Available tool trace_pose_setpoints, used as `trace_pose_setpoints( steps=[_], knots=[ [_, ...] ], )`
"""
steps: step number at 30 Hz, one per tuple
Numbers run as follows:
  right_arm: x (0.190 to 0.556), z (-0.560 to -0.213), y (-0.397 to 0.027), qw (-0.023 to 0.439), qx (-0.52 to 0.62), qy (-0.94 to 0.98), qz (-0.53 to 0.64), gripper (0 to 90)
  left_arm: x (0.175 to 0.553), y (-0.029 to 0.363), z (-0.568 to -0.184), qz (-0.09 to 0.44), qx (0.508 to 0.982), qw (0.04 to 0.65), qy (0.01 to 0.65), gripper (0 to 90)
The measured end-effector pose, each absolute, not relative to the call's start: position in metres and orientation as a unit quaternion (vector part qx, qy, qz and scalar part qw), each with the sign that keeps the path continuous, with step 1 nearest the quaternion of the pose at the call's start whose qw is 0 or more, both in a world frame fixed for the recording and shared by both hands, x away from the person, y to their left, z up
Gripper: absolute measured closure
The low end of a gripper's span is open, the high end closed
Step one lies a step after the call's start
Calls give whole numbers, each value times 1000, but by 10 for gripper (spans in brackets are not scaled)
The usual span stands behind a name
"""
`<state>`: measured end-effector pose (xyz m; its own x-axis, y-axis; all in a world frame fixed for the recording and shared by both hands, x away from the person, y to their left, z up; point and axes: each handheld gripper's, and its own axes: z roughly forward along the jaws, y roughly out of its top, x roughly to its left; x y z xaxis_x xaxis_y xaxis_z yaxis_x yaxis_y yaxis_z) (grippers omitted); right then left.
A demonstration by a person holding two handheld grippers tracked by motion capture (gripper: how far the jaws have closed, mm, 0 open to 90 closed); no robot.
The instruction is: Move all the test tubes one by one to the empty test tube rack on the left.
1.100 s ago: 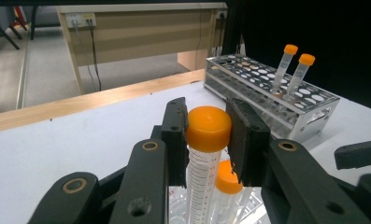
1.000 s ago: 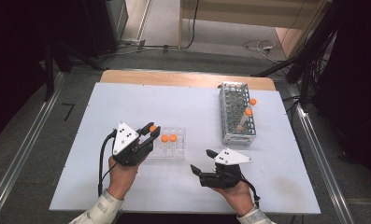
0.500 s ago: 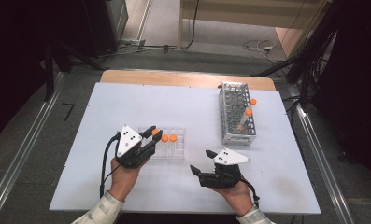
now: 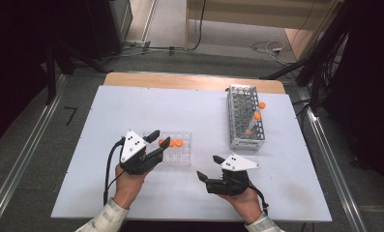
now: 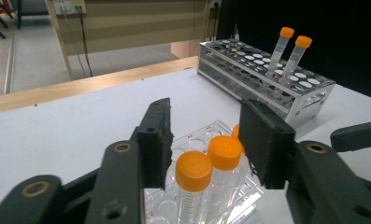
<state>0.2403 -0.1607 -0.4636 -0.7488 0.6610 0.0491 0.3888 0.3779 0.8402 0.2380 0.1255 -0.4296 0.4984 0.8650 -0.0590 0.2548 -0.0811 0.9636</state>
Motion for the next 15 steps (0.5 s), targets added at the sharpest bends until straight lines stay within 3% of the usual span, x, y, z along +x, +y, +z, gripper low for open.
trace_pose_setpoints(
  steps=[4,15],
  knots=[
    [241,-463,-162,151,324,814,458,223,233,127,-429,279,673,544,416,420],
    [249,-459,-176,173,341,804,456,234,215,139,-434,276,663,545,432,254]
  ],
)
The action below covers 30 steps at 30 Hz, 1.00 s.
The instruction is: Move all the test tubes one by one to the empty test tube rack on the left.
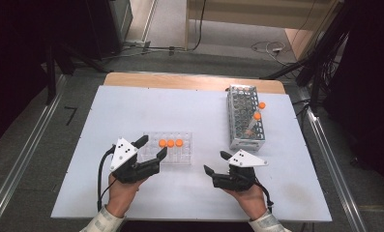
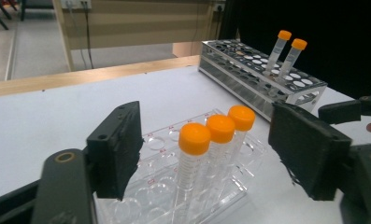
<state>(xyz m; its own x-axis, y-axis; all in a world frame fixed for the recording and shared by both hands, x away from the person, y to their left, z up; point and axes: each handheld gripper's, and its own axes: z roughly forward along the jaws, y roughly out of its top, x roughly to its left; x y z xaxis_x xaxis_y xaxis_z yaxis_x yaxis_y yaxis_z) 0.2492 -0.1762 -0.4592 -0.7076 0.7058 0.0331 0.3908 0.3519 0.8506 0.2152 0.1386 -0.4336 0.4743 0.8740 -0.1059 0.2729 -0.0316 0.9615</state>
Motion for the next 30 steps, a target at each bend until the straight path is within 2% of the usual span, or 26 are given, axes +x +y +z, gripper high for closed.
trace_pose_setpoints(
  steps=[11,30],
  knots=[
    [259,-450,-196,193,367,783,463,237,208,146,-444,275,668,535,439,237],
    [293,-437,-246,263,443,722,462,276,208,145,-448,283,669,531,437,238]
  ],
)
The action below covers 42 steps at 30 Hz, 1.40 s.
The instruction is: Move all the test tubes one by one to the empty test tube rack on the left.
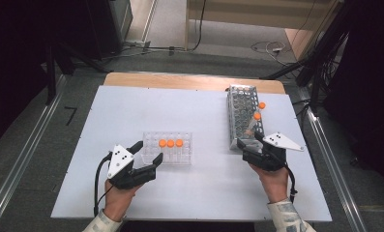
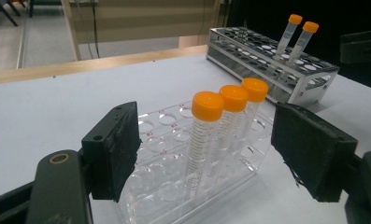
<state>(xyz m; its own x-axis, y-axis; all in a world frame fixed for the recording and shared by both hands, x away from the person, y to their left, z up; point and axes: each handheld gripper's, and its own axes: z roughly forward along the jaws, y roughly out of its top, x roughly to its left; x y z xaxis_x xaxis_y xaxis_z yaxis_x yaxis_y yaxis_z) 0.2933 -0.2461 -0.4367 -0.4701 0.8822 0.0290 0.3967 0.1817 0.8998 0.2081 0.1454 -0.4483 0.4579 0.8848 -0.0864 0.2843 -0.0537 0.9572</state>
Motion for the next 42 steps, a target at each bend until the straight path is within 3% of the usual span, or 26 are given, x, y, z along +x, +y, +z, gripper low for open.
trace_pose_setpoints(
  steps=[12,20,42],
  knots=[
    [325,-443,-262,288,485,700,438,297,208,144,-449,283,669,531,436,238],
    [342,-448,-262,298,490,694,434,406,208,143,-450,284,669,531,436,238],
    [365,-455,-257,301,505,691,421,586,208,142,-450,281,669,532,436,238]
  ],
)
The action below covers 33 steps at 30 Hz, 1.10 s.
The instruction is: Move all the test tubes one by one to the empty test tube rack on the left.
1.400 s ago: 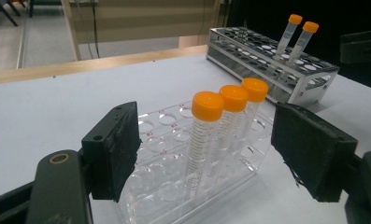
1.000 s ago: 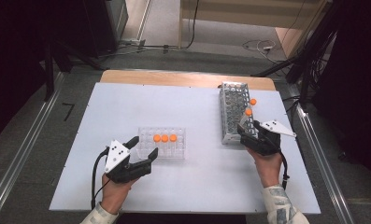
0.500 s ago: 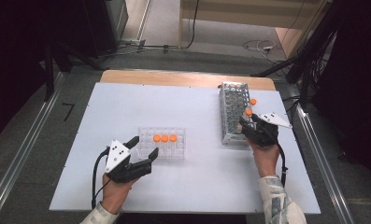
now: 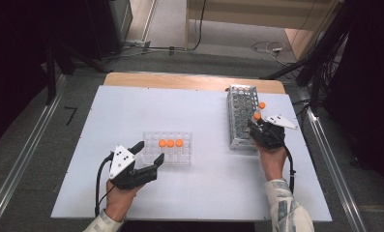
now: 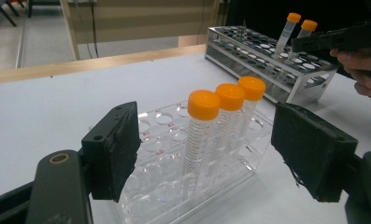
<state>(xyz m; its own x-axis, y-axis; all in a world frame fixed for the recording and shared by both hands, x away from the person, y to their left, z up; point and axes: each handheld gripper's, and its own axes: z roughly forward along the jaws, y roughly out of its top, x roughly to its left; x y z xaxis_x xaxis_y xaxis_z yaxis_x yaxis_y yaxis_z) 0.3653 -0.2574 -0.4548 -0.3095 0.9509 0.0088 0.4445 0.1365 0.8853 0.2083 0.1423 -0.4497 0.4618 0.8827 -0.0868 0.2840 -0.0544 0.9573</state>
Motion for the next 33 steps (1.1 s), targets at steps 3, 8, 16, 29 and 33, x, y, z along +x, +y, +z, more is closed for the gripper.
trace_pose_setpoints(
  steps=[3,8,16,29,33],
  knots=[
    [367,-457,-256,300,504,695,416,620,208,142,-450,280,669,532,436,237],
    [367,-457,-255,305,506,691,417,703,208,142,-450,280,670,532,436,237],
    [365,-449,-258,312,503,682,429,710,208,143,-449,282,669,532,436,236],
    [355,-417,-263,327,484,673,453,713,208,143,-449,287,667,531,438,202],
    [348,-407,-265,333,474,672,462,714,208,142,-449,286,667,531,438,190]
  ],
)
